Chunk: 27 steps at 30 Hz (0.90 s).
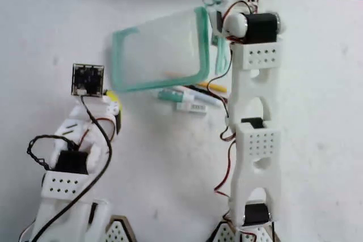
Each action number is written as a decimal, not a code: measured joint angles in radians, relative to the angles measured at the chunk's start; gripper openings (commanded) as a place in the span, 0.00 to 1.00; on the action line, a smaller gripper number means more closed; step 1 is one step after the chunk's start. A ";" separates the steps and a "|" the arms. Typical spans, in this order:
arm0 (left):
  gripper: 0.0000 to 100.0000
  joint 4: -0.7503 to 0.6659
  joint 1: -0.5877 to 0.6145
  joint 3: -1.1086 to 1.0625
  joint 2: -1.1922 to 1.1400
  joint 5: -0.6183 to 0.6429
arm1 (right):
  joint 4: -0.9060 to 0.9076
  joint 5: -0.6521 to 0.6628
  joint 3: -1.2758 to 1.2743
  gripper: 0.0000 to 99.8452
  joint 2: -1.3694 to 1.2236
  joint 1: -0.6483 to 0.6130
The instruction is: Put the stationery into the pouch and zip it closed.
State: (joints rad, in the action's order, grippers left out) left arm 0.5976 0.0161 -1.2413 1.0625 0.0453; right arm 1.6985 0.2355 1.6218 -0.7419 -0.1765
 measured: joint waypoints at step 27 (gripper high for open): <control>0.03 0.000 0.037 0.000 0.000 0.000 | 0.002 0.184 0.014 0.02 0.629 -0.368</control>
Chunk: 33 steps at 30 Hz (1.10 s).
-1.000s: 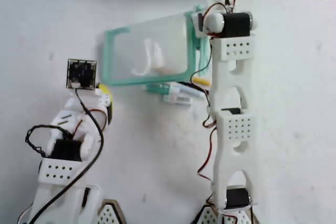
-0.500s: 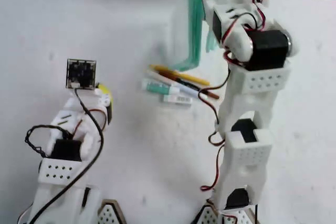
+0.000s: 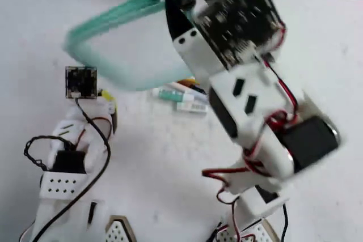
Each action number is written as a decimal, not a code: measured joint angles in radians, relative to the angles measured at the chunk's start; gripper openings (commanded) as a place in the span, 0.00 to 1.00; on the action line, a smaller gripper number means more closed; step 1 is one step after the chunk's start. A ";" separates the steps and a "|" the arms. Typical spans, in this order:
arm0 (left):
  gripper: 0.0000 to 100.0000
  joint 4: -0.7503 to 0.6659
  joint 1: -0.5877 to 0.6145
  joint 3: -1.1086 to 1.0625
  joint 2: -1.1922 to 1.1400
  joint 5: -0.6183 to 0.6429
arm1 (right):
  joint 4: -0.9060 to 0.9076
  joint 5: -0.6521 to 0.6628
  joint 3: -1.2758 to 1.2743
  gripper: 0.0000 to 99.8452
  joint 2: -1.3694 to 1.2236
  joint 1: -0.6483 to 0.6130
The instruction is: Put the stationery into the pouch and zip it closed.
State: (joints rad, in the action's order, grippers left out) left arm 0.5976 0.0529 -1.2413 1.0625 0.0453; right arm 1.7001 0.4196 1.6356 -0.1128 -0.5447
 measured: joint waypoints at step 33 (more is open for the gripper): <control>0.11 0.325 0.118 0.221 0.666 -0.103 | 0.000 0.006 -0.829 0.02 0.422 -0.009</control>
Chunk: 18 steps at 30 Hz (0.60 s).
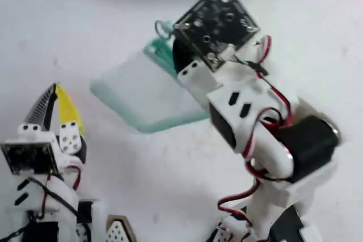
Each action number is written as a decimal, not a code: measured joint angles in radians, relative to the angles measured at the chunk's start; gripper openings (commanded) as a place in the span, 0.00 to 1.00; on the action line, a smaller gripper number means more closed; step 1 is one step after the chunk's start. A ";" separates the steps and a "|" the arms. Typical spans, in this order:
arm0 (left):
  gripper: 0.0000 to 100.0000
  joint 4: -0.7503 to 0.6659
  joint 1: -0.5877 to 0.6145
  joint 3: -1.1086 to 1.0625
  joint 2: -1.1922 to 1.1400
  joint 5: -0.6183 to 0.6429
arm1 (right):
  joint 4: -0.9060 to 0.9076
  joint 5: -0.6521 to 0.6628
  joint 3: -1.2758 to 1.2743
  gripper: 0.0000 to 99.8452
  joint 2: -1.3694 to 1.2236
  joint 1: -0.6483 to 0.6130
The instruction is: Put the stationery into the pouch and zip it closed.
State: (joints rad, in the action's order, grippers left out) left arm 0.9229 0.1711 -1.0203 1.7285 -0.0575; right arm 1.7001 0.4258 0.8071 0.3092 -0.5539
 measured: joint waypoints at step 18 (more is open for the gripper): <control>0.22 0.370 -0.442 0.186 0.017 -0.267 | -0.002 0.000 -0.643 0.02 0.414 -0.009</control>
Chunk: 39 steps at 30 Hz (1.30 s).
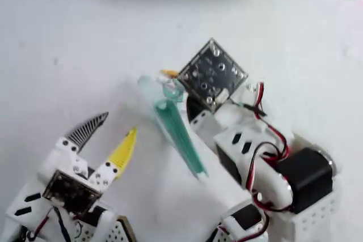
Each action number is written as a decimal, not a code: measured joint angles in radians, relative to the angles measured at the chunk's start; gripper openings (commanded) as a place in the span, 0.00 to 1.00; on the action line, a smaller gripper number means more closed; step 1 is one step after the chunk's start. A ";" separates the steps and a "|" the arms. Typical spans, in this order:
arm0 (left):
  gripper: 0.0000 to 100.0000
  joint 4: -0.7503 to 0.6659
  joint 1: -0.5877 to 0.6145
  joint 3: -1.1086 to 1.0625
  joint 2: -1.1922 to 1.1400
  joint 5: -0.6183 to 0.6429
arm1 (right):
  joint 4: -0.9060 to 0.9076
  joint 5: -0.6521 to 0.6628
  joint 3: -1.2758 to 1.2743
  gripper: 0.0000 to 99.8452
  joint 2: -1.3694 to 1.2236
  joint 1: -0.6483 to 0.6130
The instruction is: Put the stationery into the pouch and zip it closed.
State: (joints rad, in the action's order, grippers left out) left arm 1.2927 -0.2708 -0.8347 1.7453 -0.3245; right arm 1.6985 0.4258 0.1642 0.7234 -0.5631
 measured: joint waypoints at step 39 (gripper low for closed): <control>0.25 0.150 -0.313 0.040 0.002 -0.405 | -0.049 0.149 -0.295 0.02 0.164 -0.347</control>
State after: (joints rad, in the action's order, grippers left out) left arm 1.4431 -0.5838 -0.7948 1.7469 -0.7296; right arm 1.6494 0.5746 -0.1304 0.8876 -0.9099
